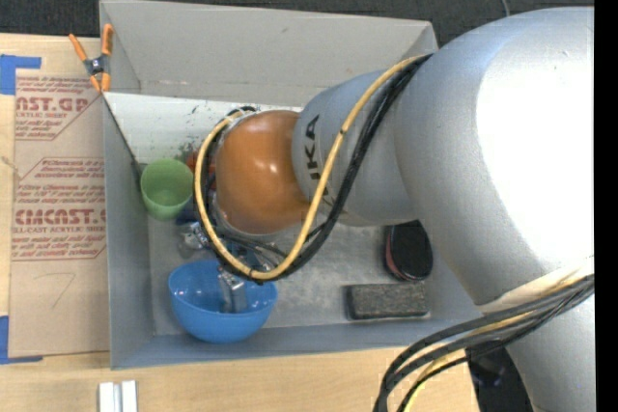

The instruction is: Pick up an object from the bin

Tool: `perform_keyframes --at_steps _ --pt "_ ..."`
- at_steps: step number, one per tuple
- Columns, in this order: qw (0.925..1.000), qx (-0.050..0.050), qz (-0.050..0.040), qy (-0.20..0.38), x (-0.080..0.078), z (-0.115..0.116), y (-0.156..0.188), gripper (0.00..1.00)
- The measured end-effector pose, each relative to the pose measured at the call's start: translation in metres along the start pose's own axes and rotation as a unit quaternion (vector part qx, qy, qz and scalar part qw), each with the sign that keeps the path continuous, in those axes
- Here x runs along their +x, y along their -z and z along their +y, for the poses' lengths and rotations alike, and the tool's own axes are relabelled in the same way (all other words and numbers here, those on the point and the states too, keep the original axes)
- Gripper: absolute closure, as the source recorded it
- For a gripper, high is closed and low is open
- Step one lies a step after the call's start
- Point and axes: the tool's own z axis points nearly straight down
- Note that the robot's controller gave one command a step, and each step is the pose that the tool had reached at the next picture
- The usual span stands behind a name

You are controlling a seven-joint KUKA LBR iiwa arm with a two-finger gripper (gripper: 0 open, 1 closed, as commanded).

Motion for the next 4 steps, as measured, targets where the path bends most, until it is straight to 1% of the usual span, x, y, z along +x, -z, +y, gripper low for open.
perform_keyframes --at_steps 1,2,3,4 --pt "0.9959 0.001 -0.0047 0.091 0.022 0.022 0.026 0.00" --pt "0.9968 -0.002 0.0029 0.080 0.018 0.016 0.049 0.00" --pt "0.9955 0.000 -0.0010 0.095 0.008 0.027 0.090 0.00" --pt "0.9908 -0.001 -0.0030 0.135 0.003 0.024 0.061 0.00"
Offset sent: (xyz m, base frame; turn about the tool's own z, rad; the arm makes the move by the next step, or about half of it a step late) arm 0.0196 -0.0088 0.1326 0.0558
